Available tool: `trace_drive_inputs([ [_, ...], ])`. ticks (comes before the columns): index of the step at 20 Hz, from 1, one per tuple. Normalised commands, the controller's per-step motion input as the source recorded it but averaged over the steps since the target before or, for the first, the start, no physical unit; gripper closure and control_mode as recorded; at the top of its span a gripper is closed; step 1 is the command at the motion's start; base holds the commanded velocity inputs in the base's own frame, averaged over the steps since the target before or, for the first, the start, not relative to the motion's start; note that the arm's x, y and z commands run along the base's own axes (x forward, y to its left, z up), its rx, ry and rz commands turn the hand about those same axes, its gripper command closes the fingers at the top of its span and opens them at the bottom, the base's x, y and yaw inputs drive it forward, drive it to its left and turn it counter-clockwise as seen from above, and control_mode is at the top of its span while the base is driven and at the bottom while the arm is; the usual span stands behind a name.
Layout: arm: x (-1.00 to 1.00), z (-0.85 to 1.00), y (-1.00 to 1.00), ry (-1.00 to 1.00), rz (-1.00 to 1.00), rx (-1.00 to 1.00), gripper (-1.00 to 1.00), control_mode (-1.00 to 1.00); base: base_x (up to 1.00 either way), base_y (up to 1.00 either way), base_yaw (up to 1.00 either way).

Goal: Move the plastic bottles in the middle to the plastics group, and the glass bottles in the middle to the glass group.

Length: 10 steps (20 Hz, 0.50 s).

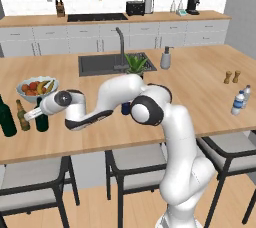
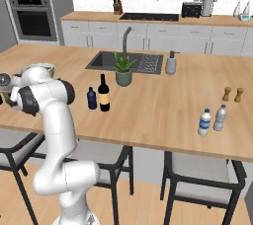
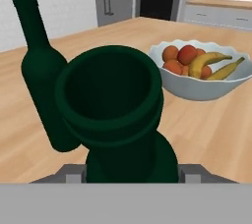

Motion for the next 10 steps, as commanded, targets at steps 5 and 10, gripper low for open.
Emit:
trace_drive_inputs([
  [5, 0.0, 0.0, 0.0, 0.0, 0.0, 0.0, 1.0, -1.0, 0.0, 0.0, 0.0],
  [10, 0.0, 0.0, 0.0, 0.06, 0.0, 0.0, 1.0, -1.0, 0.0, 0.0, 0.0],
])
